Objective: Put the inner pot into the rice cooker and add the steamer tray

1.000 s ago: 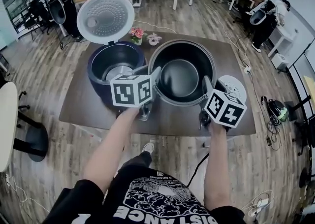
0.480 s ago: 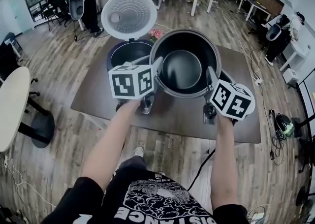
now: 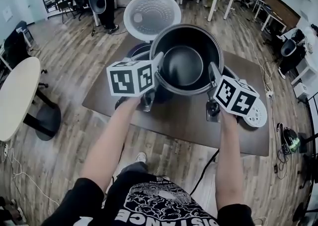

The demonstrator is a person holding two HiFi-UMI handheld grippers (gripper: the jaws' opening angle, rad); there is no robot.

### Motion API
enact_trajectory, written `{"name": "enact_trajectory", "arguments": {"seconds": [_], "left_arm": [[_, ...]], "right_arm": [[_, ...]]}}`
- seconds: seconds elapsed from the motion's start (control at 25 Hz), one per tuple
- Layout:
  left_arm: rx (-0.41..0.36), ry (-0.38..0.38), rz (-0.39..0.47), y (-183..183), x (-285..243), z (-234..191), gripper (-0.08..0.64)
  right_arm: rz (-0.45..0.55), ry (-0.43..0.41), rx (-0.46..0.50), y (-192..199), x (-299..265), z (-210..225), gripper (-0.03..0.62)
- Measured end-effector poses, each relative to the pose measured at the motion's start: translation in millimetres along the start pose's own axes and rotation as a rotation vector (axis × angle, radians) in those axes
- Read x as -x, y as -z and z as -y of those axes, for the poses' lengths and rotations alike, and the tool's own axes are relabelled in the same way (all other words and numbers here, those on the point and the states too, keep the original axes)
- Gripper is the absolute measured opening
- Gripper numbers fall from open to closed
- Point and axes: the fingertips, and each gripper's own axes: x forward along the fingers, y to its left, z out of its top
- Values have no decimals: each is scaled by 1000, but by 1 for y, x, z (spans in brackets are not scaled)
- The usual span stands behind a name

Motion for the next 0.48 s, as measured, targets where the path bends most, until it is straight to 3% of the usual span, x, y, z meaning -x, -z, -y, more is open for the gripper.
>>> {"name": "enact_trajectory", "arguments": {"seconds": [0.48], "left_arm": [[23,-58,20,-24,5,-89,118]], "right_arm": [[-20,-58,6,1,-74,-63,110]]}}
